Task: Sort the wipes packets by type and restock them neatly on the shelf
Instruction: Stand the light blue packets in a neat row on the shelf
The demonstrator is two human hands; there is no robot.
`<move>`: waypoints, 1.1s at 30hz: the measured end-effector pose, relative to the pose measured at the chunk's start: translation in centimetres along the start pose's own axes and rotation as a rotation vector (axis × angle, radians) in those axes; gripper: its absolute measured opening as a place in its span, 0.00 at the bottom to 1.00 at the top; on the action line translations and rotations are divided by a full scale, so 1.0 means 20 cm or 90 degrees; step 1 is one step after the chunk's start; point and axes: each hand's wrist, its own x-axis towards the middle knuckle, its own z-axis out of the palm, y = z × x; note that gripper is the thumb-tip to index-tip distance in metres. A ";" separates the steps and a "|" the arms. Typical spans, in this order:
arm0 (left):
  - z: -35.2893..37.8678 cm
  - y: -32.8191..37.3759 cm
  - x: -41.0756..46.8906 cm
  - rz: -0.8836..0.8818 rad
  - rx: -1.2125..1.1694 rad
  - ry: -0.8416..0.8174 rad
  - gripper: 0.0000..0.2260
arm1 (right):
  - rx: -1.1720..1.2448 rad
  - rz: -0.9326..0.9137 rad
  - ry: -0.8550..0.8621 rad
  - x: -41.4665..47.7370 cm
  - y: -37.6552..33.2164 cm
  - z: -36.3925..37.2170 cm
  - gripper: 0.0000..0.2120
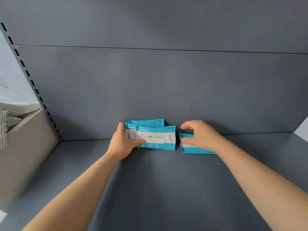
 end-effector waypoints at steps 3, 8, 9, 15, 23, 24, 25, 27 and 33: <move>0.00 0.00 0.00 0.001 0.000 0.010 0.26 | -0.061 0.110 -0.145 -0.05 0.10 -0.02 0.31; 0.00 0.00 -0.01 0.015 -0.004 0.014 0.25 | 0.141 0.077 -0.122 -0.08 0.09 -0.06 0.18; 0.00 -0.01 -0.01 0.019 -0.001 0.012 0.25 | 0.184 0.046 -0.112 -0.09 0.07 -0.07 0.16; -0.04 -0.07 0.00 0.007 -0.057 -0.054 0.17 | 0.149 -0.126 0.072 0.00 -0.20 0.05 0.14; -0.05 -0.03 -0.03 0.014 -0.043 -0.057 0.27 | 0.023 -0.111 0.195 0.06 -0.34 0.21 0.27; -0.05 -0.04 -0.03 0.017 -0.024 -0.045 0.26 | 0.030 -0.066 0.189 0.05 -0.31 0.21 0.32; -0.05 -0.05 -0.03 0.022 -0.018 -0.039 0.24 | 0.053 -0.014 0.167 0.03 -0.27 0.20 0.35; -0.07 -0.07 -0.02 0.034 -0.018 -0.048 0.21 | 0.093 0.077 0.100 -0.01 -0.21 0.20 0.37; -0.09 -0.05 -0.03 0.047 -0.059 -0.101 0.23 | 0.134 0.085 0.104 0.02 -0.30 0.26 0.22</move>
